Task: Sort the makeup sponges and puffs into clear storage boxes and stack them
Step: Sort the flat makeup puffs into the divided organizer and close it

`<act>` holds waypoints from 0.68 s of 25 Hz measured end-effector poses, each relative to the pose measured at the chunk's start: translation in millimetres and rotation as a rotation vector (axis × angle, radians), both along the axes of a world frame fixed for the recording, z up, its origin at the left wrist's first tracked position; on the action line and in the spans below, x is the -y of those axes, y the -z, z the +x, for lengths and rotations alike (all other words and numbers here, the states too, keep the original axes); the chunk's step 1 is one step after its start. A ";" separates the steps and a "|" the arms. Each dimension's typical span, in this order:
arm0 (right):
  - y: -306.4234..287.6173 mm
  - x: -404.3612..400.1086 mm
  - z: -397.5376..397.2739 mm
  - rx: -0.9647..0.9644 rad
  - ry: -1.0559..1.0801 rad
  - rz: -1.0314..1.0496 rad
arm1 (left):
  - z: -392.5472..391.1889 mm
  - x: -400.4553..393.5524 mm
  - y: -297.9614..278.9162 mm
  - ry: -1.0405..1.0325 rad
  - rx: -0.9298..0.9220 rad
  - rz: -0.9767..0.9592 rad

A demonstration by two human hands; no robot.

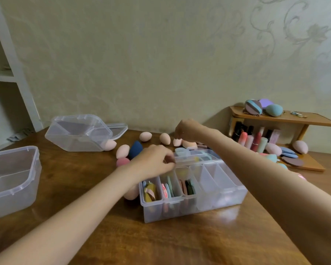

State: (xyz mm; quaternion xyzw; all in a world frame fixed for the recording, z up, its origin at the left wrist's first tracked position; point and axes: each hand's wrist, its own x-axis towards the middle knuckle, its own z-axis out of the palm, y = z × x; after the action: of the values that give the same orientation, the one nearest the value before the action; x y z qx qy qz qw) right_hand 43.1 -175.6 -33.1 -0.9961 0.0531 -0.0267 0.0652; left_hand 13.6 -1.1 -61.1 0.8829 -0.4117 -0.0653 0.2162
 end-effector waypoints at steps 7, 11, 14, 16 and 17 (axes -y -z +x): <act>55.1 9.7 49.0 -0.200 0.187 -0.201 | 12.7 0.4 12.2 0.054 -0.064 -0.117; 44.7 9.3 38.4 -0.144 0.125 -0.084 | 11.4 -1.0 13.4 0.080 -0.044 -0.131; 11.4 7.7 13.7 -0.005 0.046 -0.070 | 11.4 -1.2 9.7 0.086 -0.012 -0.076; -14.8 8.1 -8.8 0.125 0.062 -0.021 | 9.8 -0.4 8.1 0.081 0.003 -0.032; -26.2 8.6 -21.8 0.183 0.074 0.013 | 7.6 0.5 7.6 0.070 0.024 -0.012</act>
State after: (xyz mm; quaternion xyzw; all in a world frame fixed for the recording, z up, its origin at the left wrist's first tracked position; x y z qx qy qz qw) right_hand 21.3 -184.2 -6.9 -0.9864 0.0837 -0.1198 0.0753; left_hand 21.2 -1.6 -68.7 0.8673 -0.4452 -0.0597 0.2143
